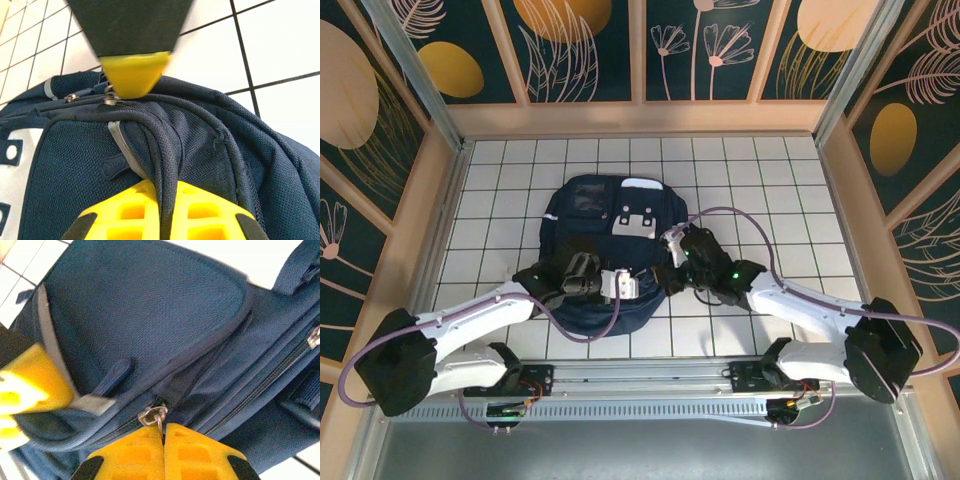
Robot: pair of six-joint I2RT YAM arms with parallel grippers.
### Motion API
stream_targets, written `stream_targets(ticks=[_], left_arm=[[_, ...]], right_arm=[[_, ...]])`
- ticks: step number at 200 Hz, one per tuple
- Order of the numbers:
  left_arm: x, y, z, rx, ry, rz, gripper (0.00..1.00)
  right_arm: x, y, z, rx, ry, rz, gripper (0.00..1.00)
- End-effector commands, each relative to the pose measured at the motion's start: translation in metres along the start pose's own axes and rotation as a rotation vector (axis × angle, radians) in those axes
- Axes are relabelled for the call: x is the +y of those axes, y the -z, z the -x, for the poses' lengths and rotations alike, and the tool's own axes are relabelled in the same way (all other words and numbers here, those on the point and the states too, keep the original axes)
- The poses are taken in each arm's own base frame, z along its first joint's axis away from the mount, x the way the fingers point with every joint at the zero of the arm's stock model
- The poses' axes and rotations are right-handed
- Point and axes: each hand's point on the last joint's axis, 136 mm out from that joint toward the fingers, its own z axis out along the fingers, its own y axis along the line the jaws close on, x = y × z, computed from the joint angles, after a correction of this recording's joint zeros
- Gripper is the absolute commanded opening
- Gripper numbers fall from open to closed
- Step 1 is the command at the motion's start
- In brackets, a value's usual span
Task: Pack the student bag
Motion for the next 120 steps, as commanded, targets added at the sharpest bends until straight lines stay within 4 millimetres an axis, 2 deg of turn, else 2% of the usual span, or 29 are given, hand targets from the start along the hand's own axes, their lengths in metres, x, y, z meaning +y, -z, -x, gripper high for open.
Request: stream_targets(ticks=[1,24,57,78,84,88,101,120], left_arm=[[-0.034,0.009,-0.002,-0.044,-0.044,-0.12,0.0],[-0.039,0.01,-0.005,-0.036,-0.061,-0.14,0.0],[-0.045,0.012,0.0,-0.078,-0.071,-0.155,0.0],[-0.045,0.011,0.001,-0.077,-0.056,-0.161,0.0],[-0.041,0.011,0.003,-0.078,-0.036,-0.148,0.0],[-0.037,0.012,0.005,-0.08,-0.018,-0.137,0.07],[-0.018,0.015,0.017,-0.096,0.064,-0.071,0.42],[0.018,0.03,0.038,-0.13,0.178,0.057,0.59]], right_arm=[[-0.063,-0.001,0.034,-0.119,-0.032,-0.217,0.0],[-0.076,-0.006,0.043,-0.121,-0.025,-0.248,0.0],[-0.09,-0.005,0.044,-0.12,-0.029,-0.275,0.0],[-0.081,0.001,0.046,-0.144,-0.037,-0.212,0.0],[-0.076,0.003,0.047,-0.152,-0.037,-0.186,0.05],[-0.073,0.005,0.048,-0.158,-0.037,-0.171,0.09],[-0.064,0.015,0.053,-0.19,-0.042,-0.137,0.26],[-0.07,0.037,0.065,-0.28,-0.074,-0.193,0.42]])
